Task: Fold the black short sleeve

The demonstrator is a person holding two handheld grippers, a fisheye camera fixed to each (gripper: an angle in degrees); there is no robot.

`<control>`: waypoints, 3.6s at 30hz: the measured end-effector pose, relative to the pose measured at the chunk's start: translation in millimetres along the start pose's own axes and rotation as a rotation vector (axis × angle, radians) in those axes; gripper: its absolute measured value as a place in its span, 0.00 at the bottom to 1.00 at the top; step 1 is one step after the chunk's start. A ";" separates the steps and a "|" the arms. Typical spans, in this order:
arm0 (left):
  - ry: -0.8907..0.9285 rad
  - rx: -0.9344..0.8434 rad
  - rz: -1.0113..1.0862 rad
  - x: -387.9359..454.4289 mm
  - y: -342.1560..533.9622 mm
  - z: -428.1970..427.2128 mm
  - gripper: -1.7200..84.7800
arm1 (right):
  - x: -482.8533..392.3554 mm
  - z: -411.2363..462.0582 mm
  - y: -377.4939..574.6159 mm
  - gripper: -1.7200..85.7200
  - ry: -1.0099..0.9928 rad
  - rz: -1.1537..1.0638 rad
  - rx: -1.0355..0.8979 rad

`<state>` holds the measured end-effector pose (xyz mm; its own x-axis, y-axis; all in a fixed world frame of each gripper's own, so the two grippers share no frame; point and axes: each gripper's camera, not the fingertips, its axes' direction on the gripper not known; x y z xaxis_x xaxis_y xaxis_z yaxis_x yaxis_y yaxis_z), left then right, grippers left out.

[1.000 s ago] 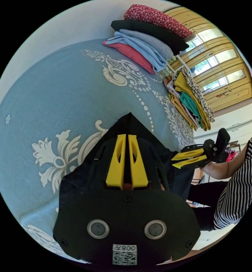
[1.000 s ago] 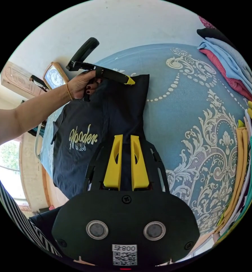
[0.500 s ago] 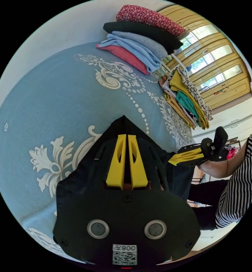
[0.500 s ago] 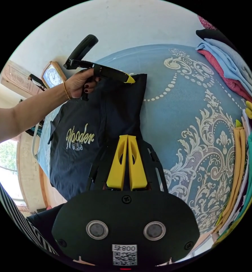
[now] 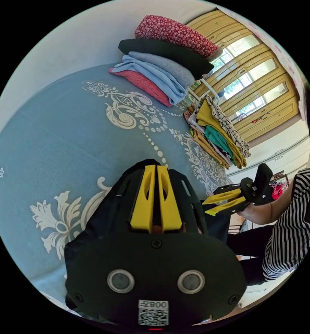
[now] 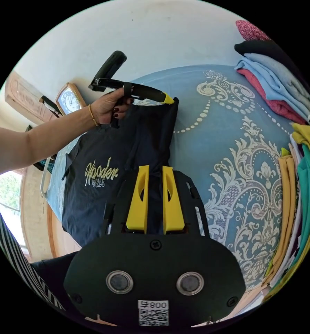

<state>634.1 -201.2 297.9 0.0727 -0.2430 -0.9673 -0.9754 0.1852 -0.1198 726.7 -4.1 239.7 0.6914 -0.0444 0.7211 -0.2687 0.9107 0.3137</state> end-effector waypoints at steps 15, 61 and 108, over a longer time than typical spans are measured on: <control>0.031 0.059 -0.036 -13.2 18.0 -0.6 0.03 | 40.9 -12.4 -18.6 0.03 0.034 0.037 -0.004; -0.137 0.037 -0.059 -42.3 143.4 105.8 0.02 | 157.5 105.9 -9.3 0.02 -0.266 0.099 -0.072; -0.422 0.621 -1.243 -56.8 865.6 19.8 0.10 | -224.6 514.7 -161.5 0.08 -0.503 -0.596 -0.326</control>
<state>-210.3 -8.3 244.7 0.9491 -0.2783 -0.1478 0.0000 0.4690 -0.8832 269.7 -352.5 345.0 0.2541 -0.6620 0.7051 0.3067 0.7466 0.5904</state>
